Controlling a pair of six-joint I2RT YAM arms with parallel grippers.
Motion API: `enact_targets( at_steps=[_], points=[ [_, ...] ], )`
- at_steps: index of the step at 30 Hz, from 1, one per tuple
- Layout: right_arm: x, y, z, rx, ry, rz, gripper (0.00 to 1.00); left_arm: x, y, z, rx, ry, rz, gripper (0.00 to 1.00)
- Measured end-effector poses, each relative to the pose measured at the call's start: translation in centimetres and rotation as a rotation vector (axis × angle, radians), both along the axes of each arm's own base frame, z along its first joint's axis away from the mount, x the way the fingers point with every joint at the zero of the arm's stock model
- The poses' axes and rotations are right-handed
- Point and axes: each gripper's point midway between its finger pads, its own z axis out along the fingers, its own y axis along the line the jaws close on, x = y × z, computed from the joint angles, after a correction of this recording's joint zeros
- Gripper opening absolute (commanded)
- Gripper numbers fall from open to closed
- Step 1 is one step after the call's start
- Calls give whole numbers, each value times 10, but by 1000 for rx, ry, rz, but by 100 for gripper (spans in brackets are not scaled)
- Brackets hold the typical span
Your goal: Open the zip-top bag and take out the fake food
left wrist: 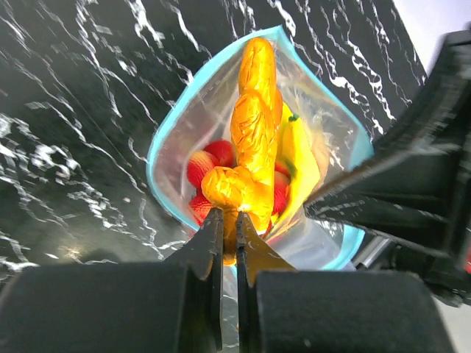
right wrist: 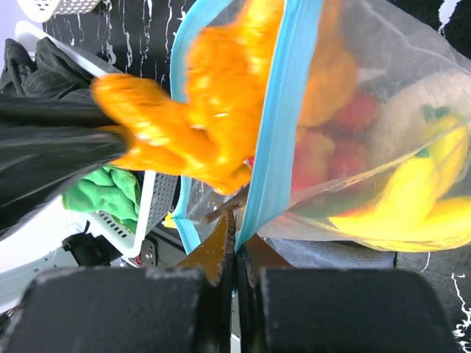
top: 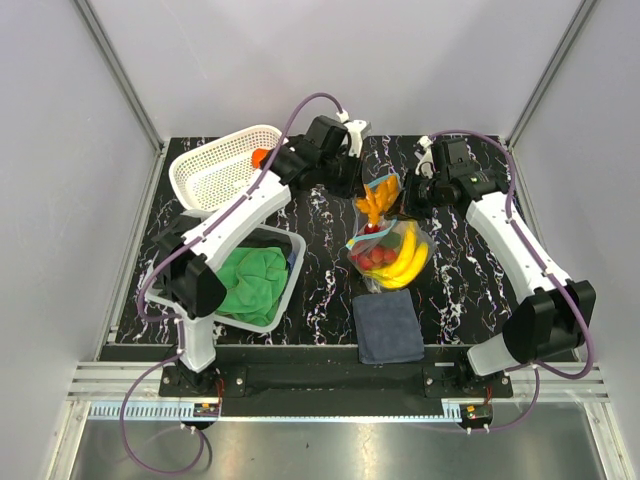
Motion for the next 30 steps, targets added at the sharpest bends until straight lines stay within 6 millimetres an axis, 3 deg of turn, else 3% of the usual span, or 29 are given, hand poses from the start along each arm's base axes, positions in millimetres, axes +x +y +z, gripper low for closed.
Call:
enact_targets(
  at_steps=[10, 16, 20, 23, 27, 30],
  points=[
    [1, -1, -3, 2, -7, -16, 0, 9, 13, 37, 45, -201, 37, 0],
    [0, -1, -6, 2, 1, -18, 0, 27, 37, 63, 2, -244, 133, 0],
    [0, -1, -6, 2, 0, -18, 0, 56, 84, 82, -90, -243, 297, 0],
    [0, -1, -5, 2, -1, -18, 0, 83, 140, 84, -169, -204, 477, 0],
    [0, -1, -5, 2, -2, -17, 0, 118, 217, 59, -231, -124, 713, 0],
    [-1, -1, -5, 1, -3, -15, 0, 131, 255, 32, -220, -62, 820, 0]
  ],
)
